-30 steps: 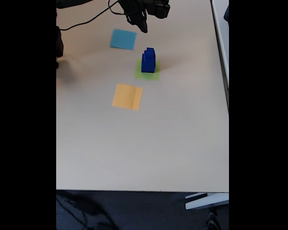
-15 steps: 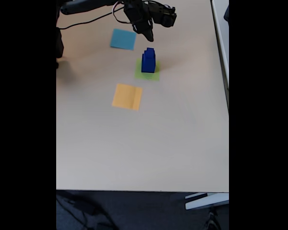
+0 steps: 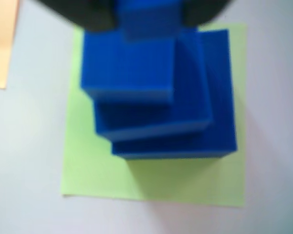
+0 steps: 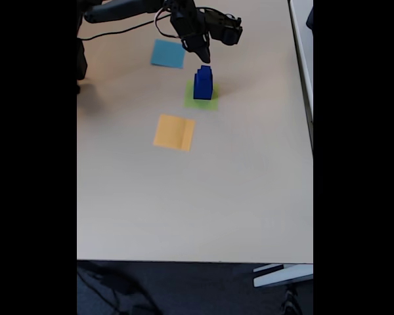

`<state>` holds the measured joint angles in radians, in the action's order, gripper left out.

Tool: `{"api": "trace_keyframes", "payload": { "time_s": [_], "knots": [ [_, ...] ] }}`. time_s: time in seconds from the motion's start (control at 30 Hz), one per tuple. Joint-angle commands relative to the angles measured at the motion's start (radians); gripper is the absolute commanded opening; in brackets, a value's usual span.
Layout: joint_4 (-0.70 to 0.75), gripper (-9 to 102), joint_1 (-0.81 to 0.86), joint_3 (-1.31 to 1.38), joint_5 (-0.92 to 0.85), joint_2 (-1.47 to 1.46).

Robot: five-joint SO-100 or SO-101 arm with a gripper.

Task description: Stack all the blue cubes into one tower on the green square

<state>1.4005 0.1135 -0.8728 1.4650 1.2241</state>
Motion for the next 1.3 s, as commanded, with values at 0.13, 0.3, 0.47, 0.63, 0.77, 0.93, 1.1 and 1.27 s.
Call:
{"api": "trace_keyframes", "payload": {
  "time_s": [0.13,0.3,0.47,0.63,0.77,0.93,1.1,1.27],
  "knots": [
    [0.006,0,0.009,0.060,0.031,-0.002],
    [0.006,0,0.018,0.081,0.035,-0.028],
    [0.005,0,0.026,0.097,0.040,-0.041],
    [0.005,0,0.029,0.100,0.041,-0.044],
    [0.008,0,0.026,0.100,0.043,-0.037],
    [0.017,0,0.020,0.092,0.049,-0.035],
    [0.017,0,0.020,0.083,0.052,-0.035],
    [0.017,0,0.017,0.083,0.054,-0.035]
  ]
}}
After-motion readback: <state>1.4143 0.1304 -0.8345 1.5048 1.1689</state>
